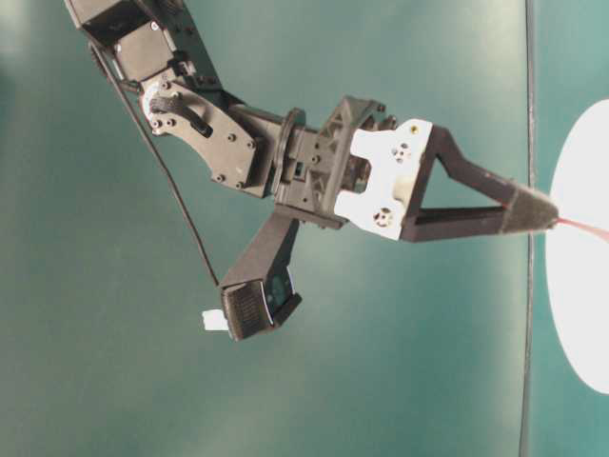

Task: Scoop the yellow hexagonal prism block from the bowl with a spoon using the right arm.
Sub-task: 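Push the spoon along the bowl floor under the yellow hexagonal block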

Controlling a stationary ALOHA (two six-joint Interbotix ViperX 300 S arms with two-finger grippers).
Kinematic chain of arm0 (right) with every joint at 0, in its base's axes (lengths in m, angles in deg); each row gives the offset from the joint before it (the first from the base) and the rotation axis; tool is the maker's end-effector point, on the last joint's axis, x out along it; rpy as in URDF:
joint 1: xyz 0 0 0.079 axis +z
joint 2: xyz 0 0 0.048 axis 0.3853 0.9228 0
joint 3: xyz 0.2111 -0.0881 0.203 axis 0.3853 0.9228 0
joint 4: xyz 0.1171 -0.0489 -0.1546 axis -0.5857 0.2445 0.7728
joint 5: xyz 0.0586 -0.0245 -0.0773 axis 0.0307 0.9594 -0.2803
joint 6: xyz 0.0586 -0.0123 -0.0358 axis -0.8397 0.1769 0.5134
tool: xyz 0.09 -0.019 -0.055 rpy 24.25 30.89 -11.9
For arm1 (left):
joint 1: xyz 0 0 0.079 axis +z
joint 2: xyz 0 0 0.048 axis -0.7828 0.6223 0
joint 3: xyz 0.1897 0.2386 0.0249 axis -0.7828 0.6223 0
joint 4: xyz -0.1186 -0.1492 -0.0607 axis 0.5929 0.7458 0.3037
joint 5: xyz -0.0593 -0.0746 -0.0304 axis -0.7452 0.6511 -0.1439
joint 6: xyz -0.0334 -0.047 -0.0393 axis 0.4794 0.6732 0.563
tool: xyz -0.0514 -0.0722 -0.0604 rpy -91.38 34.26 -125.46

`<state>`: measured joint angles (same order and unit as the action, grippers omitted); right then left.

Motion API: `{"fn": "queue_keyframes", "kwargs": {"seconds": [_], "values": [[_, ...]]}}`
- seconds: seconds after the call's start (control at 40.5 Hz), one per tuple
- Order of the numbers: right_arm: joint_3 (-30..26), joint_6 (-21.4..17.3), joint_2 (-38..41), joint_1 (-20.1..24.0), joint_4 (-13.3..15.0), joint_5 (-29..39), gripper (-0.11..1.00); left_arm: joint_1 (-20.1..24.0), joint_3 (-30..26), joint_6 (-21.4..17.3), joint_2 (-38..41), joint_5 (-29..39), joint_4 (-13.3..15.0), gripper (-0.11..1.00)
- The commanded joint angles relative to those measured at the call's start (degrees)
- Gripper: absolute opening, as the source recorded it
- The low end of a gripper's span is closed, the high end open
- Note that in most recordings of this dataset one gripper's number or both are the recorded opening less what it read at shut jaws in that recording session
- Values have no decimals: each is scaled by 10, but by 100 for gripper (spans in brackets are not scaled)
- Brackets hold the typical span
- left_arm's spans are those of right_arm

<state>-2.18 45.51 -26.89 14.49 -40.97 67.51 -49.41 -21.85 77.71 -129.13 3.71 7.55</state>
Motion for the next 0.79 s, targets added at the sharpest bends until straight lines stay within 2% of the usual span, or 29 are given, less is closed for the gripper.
{"fn": "queue_keyframes", "kwargs": {"seconds": [0.0, 0.766], "values": [[-12, -1, -9, 1, -1, -11, 24, 1, -16, 0, 3, -2, -2, 0], [-7, -4, -11, 1, 0, -55, 24, 1, -17, 0, 3, -3, -2, 0]]}}
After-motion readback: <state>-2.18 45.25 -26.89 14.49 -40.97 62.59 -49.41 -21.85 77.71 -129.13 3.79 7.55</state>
